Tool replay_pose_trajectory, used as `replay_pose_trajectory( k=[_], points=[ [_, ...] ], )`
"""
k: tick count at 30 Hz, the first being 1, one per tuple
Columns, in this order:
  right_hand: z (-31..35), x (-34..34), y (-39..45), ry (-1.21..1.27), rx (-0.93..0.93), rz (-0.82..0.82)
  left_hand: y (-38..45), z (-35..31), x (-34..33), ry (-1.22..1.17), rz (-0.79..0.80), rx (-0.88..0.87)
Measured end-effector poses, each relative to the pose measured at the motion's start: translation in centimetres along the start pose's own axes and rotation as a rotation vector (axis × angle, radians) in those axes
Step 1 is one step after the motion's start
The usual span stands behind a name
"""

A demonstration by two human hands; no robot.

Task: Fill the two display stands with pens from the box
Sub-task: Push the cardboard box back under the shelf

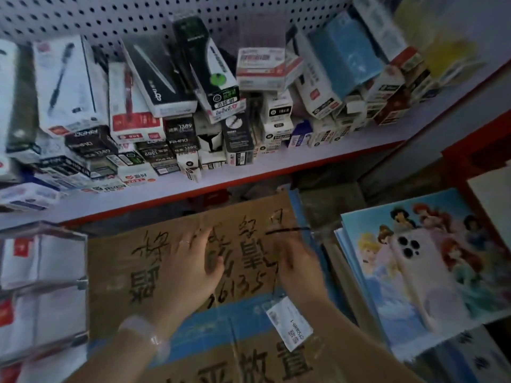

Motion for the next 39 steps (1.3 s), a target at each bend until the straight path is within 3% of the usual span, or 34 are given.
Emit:
replay_pose_trajectory(
  k=[8,14,24,39],
  points=[
    [2.9,2.2,8.7,-0.138,0.400,0.012,6.6,-1.8,-2.7,-0.040,-0.061,-0.054],
    [2.6,0.2,15.3,-0.511,0.547,0.351,10.4,-0.8,-4.5,0.118,-0.033,-0.027],
    [4.7,-0.7,19.7,-0.566,0.317,0.795,10.9,1.4,-5.9,0.247,-0.196,-0.094],
    [3.5,-4.8,23.7,-0.590,0.240,0.844,10.6,2.7,-7.2,0.234,-0.316,-0.135]
  ],
)
Point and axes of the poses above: each hand's wrist, its own y-axis towards the middle knuckle, its own x-axis out of the back of the hand, z = x × y, the point moved 2 cm from there along y, towards the middle knuckle, and after that the axes turned 3 degrees about -x, right-handed, at the moved point
